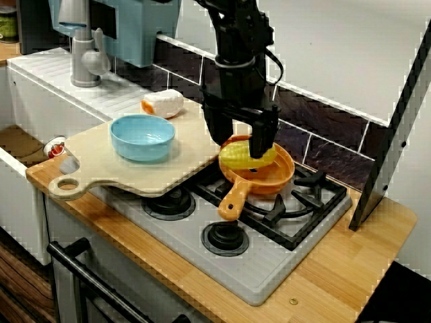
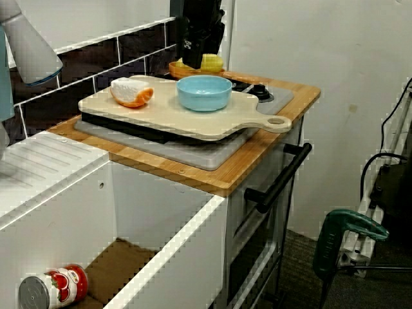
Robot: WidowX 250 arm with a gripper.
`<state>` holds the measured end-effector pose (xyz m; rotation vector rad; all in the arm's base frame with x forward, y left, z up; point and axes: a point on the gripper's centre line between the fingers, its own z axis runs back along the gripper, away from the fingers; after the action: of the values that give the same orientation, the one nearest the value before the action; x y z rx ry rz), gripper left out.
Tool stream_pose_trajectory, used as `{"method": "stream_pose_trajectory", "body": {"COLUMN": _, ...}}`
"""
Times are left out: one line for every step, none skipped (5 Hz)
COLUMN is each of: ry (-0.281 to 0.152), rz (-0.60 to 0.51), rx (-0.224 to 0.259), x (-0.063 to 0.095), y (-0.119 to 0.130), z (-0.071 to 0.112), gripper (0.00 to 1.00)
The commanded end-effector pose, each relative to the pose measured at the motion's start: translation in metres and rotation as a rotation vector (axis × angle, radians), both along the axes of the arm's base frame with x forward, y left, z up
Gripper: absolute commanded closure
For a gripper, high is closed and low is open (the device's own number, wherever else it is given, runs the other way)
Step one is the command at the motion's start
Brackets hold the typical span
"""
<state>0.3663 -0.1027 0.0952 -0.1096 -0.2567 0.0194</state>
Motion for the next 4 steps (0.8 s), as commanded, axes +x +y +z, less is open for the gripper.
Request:
{"method": "stream_pose_trajectory", "body": {"ry": -0.091, "rz": 0.022, "rx": -0.031, "x": -0.002, "y": 0.016, "z": 0.038, "gripper": 0.00}}
{"method": "stream_pose_trajectory", "body": {"ry": -0.096, "rz": 0.046, "rx": -0.050, "x": -0.002, "y": 0.028, "z": 0.044, "gripper": 0.00}}
{"method": "stream_pose_trajectory", "body": {"ry": -0.106, "rz": 0.062, "rx": -0.058, "x": -0.003, "y": 0.041, "z": 0.051, "gripper": 0.00}}
{"method": "stream_pose_trajectory", "body": {"ry": -0.115, "rz": 0.055, "rx": -0.046, "x": -0.002, "y": 0.058, "z": 0.055, "gripper": 0.00}}
